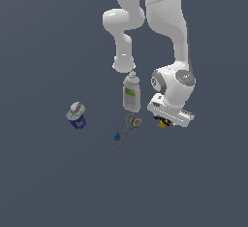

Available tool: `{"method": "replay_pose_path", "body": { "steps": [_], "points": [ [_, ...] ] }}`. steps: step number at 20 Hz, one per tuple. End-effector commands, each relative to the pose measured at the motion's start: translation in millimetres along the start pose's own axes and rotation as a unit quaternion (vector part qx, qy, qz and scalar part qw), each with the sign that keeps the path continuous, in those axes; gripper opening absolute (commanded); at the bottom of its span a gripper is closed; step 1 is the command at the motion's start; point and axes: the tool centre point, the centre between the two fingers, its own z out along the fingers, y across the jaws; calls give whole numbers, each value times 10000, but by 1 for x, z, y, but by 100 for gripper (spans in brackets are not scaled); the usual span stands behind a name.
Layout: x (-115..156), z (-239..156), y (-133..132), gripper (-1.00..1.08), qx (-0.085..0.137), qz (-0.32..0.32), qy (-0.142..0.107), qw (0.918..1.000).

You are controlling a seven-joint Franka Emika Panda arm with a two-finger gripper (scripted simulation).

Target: Pick up a designated object from a clutter of objects.

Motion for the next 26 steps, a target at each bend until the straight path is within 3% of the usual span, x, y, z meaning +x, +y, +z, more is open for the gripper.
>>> {"method": "replay_pose_path", "body": {
  "steps": [1, 6, 7, 16, 17, 26],
  "points": [
    [0, 10, 0, 100, 2, 2, 1, 10000],
    [0, 17, -1, 100, 2, 5, 2, 10000],
    [0, 17, -1, -100, 2, 5, 2, 10000],
    [0, 17, -1, -100, 2, 5, 2, 10000],
    [6, 4, -9, -100, 111, 0, 86, 9999],
    [8, -14, -2, -100, 105, -1, 82, 9999]
  ]
}}
